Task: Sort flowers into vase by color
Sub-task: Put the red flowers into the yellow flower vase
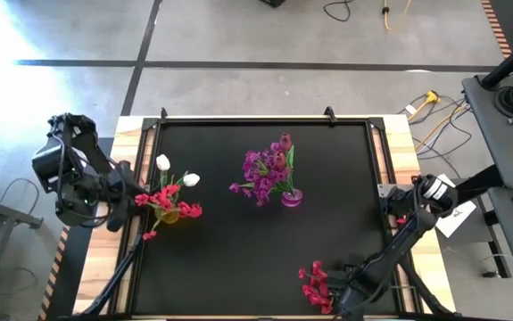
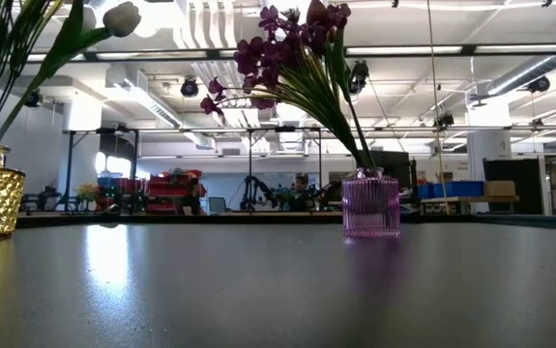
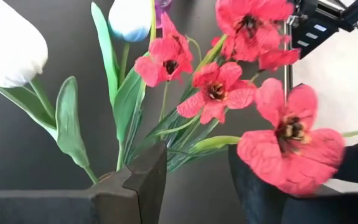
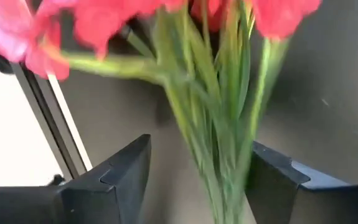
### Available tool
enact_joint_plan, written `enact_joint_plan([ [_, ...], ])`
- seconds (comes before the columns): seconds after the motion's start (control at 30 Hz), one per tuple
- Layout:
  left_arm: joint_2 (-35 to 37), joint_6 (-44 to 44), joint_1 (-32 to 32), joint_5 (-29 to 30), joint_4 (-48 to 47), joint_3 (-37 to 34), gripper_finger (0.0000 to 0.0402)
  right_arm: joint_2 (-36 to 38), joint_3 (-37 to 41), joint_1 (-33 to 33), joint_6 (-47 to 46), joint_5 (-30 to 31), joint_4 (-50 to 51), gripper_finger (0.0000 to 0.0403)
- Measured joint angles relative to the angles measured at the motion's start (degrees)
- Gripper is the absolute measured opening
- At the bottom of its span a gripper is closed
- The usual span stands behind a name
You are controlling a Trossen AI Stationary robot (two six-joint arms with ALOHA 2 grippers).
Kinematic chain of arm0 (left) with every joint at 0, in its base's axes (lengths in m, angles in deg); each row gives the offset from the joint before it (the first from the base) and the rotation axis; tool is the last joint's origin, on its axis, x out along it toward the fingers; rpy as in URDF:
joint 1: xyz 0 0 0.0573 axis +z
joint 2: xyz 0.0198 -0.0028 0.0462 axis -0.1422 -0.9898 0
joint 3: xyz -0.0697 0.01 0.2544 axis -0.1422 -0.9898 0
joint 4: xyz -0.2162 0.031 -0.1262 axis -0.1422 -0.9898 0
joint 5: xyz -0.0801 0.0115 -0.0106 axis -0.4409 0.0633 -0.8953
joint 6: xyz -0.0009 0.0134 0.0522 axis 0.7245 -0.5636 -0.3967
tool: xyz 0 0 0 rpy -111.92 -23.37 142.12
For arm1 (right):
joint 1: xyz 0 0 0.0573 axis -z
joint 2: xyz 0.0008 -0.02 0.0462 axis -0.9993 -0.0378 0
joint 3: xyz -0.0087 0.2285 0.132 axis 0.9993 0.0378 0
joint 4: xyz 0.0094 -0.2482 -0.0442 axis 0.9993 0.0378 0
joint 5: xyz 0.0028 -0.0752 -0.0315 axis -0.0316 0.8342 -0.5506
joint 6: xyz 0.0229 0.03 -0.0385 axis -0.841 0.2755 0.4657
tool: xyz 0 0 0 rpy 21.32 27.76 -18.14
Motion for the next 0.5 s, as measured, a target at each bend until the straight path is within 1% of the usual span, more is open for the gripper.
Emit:
enact_joint_plan([
  [0.07,0.1,0.1,0.0,0.0,0.5,-0.8,0.0157,0.0,2.1,0.5,-0.3,0.6,-3.6,0.0205],
  [0.13,0.2,0.1,0.0,0.0,0.9,-1.4,0.0157,0.0,3.5,1.2,-0.8,0.6,-4.9,0.0182],
  [0.27,0.7,0.1,0.0,-0.1,0.9,-2.7,0.0157,0.1,3.9,2.8,-0.8,0.8,-4.9,0.0110],
  [0.3,0.8,0.1,0.0,-0.1,0.9,-2.8,0.0157,0.1,3.5,3.3,-0.1,1.0,-4.6,0.0088],
  [0.4,1.1,-1.1,0.0,0.1,0.9,-2.9,0.0157,-0.1,0.3,5.4,2.6,4.9,-5.6,0.0027],
  [0.43,1.2,-1.8,0.0,1.0,0.9,-2.9,0.0157,-0.1,-1.2,6.1,3.8,6.8,-5.6,0.0021],
  [0.5,1.6,-2.8,0.0,4.8,1.0,-2.9,0.0157,0.0,-4.5,7.9,7.7,9.4,-5.8,0.0018],
])
